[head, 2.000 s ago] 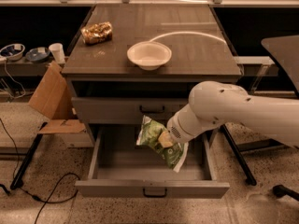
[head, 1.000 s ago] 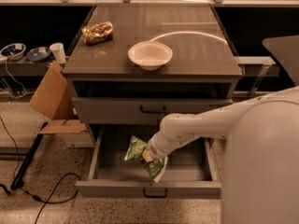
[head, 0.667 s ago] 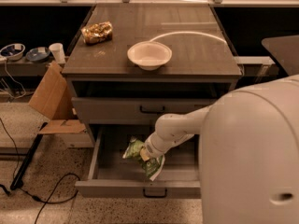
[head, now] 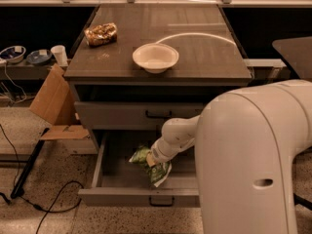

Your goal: Place green jalapeno chip bag into middle drawer

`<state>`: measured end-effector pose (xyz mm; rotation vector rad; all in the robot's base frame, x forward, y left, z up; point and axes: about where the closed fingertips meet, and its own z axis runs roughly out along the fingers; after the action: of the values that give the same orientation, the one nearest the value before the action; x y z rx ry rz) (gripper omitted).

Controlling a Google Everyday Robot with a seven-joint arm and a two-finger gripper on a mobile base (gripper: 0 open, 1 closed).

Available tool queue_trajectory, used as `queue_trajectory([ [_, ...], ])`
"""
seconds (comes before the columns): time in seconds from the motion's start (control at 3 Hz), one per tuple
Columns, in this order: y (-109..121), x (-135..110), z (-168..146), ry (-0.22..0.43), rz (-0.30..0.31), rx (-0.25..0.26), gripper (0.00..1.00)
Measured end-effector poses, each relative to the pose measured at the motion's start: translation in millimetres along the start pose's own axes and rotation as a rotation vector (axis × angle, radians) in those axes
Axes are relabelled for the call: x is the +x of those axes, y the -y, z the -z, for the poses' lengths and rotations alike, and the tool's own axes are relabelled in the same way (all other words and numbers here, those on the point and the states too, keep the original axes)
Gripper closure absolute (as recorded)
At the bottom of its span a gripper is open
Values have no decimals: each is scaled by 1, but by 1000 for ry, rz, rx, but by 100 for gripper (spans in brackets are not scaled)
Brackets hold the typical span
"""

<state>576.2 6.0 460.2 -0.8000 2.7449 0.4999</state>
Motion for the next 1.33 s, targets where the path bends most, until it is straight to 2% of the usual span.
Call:
queue_trajectory([
  [0.67, 7, -3, -1, 22, -68, -2, 35],
  [1.0, 8, -4, 1, 31, -82, -3, 12],
  [1.33, 8, -4, 1, 31, -82, -3, 0],
])
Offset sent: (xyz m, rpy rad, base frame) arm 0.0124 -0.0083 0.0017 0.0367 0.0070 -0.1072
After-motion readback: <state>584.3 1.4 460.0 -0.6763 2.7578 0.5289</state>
